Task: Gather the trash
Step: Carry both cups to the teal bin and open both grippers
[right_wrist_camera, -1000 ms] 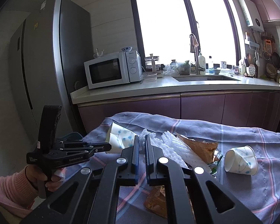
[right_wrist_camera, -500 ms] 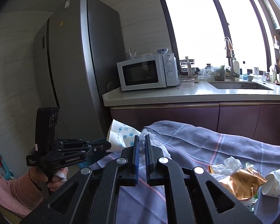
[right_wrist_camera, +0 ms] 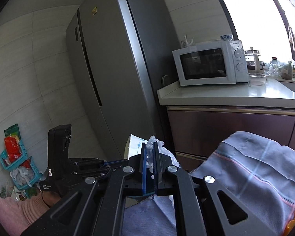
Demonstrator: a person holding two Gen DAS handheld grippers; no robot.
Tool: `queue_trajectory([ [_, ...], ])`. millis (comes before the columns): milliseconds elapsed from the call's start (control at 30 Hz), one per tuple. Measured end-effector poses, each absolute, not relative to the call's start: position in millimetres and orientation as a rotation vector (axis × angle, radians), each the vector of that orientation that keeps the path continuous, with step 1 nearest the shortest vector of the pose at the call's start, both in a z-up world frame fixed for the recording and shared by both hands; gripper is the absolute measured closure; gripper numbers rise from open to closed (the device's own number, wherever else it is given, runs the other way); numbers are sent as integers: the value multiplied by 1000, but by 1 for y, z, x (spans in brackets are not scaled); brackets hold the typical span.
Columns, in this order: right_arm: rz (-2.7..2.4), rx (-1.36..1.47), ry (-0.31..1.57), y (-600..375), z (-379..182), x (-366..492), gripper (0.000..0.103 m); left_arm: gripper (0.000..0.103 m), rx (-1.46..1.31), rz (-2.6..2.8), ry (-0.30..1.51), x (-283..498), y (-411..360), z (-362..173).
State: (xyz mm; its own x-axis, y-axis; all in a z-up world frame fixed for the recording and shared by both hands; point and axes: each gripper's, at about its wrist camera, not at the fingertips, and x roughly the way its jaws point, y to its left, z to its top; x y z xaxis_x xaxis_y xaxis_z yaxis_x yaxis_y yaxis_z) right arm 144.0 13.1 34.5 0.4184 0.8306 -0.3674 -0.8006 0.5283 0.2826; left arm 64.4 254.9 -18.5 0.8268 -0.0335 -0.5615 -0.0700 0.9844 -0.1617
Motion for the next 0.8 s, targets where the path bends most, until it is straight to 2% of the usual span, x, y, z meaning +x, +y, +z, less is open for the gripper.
queue_trajectory([
  [333,1110,92,650,97,7,189,98,100,-230,108,698,86,304,-66],
  [800,1026,-44,875,164,-62,217,98,99,-292,128,822,118,319,-123],
])
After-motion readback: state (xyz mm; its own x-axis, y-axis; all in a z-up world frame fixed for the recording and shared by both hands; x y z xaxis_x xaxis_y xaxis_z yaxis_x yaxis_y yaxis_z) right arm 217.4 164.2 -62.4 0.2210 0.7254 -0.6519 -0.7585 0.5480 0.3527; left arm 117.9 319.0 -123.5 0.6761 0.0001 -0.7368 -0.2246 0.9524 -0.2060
